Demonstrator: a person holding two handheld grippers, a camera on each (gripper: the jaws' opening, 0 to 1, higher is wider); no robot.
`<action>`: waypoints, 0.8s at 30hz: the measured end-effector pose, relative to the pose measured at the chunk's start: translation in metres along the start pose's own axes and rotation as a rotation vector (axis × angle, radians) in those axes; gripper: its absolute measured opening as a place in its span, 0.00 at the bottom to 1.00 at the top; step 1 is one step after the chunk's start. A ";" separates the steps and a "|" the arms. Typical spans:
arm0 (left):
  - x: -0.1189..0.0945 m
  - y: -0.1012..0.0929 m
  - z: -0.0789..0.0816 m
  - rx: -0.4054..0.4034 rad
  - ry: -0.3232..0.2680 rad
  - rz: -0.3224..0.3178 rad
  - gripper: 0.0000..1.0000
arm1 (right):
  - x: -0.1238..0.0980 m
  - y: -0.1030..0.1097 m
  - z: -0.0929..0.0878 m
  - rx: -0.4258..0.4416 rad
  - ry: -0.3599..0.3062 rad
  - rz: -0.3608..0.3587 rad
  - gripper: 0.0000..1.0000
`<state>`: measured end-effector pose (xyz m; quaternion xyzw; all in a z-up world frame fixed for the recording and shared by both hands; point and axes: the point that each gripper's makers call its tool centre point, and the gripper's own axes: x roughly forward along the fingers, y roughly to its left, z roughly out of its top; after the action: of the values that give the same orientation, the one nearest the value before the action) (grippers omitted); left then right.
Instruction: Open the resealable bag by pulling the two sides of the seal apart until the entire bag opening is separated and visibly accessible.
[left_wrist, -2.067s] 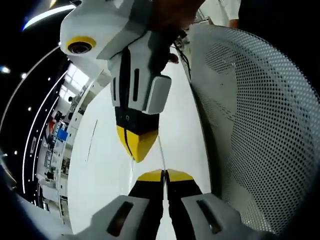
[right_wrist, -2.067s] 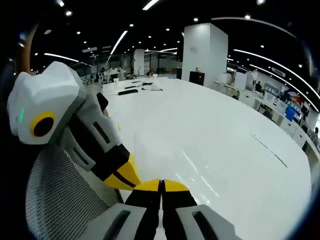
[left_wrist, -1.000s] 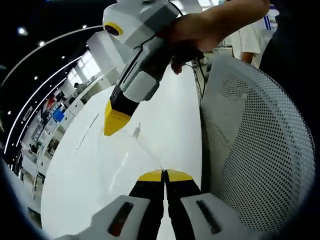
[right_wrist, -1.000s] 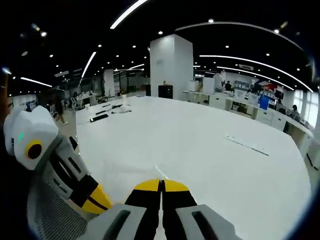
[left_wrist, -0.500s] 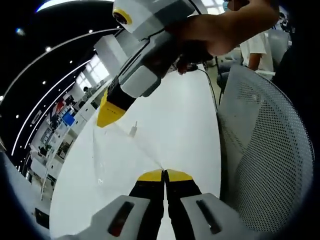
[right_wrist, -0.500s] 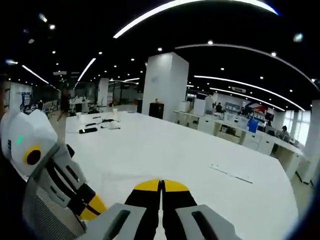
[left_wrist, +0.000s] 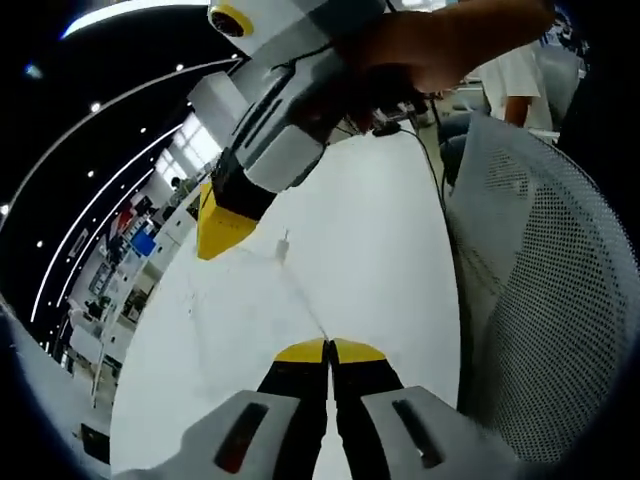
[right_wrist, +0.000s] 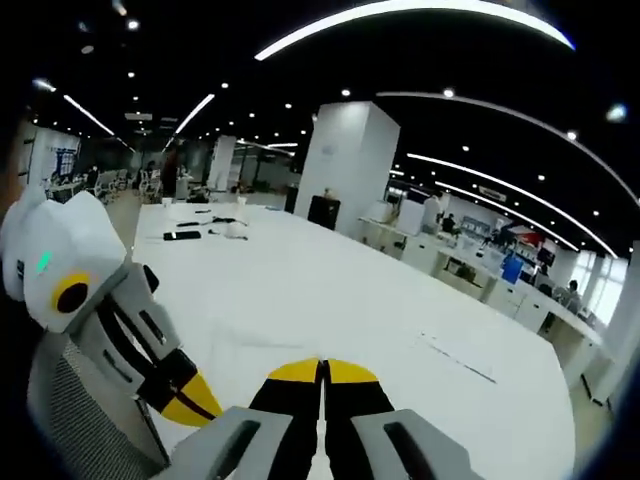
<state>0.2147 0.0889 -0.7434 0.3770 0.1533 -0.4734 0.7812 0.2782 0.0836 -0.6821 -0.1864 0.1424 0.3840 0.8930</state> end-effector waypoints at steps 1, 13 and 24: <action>0.001 -0.007 -0.005 -0.016 0.006 -0.019 0.00 | 0.001 0.003 -0.005 0.001 0.010 0.008 0.00; 0.002 -0.014 -0.021 -0.256 -0.024 -0.025 0.02 | 0.010 0.047 -0.064 -0.050 0.153 0.122 0.00; -0.014 -0.017 -0.031 -0.355 -0.042 -0.006 0.08 | 0.015 0.058 -0.077 -0.288 0.216 0.155 0.00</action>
<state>0.1966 0.1156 -0.7632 0.2228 0.2194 -0.4490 0.8370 0.2365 0.0962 -0.7698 -0.3407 0.1947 0.4457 0.8046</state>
